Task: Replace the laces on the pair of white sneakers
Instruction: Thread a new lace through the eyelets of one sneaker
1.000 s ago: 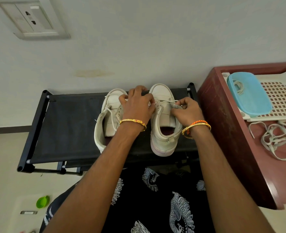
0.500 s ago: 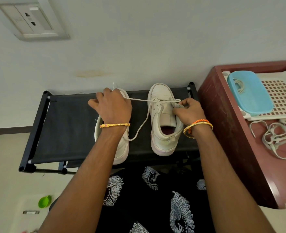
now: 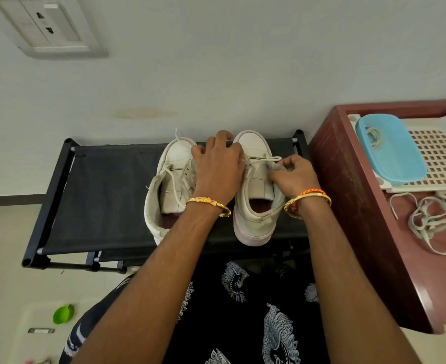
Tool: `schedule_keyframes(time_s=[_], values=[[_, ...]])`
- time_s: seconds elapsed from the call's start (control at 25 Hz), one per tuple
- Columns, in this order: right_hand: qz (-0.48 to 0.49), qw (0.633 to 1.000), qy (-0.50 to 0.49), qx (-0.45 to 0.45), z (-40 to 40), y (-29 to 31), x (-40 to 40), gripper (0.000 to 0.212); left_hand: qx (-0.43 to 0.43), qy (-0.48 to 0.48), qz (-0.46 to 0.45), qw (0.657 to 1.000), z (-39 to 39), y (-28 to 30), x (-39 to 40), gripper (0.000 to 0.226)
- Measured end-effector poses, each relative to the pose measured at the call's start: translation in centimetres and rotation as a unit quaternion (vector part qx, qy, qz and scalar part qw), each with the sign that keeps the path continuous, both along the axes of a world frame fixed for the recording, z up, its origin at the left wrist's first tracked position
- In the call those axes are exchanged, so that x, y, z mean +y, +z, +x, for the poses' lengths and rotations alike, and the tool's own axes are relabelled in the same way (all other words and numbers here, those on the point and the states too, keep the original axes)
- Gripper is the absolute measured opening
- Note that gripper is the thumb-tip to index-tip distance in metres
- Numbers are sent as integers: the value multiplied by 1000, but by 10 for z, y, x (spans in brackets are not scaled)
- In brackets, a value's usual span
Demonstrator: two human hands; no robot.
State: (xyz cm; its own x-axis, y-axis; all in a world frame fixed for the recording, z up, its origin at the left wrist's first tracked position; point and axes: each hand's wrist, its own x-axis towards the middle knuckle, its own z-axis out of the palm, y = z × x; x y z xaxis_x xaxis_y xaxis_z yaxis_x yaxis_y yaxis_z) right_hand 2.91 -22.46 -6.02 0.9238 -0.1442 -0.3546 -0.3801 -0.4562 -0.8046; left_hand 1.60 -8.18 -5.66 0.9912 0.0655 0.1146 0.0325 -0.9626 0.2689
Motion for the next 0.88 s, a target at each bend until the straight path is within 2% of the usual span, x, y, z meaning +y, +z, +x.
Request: schedule_keyframes(time_s=[0.32,0.68,0.76,0.88], values=[[-4,1000,11,2,1,-1,-1,21,-5,139,36,990,-1,7,26,26],[-10,1000,1,1,0,1,-4,18,57,189,68,978,-4,9,31,29],[-16,1000,3,-3,0,1,-3,18,55,179,67,980,-5,9,29,28],[-24,1000,18,-10,0,1,-1,18,1,70,29,997,-5,7,25,30]])
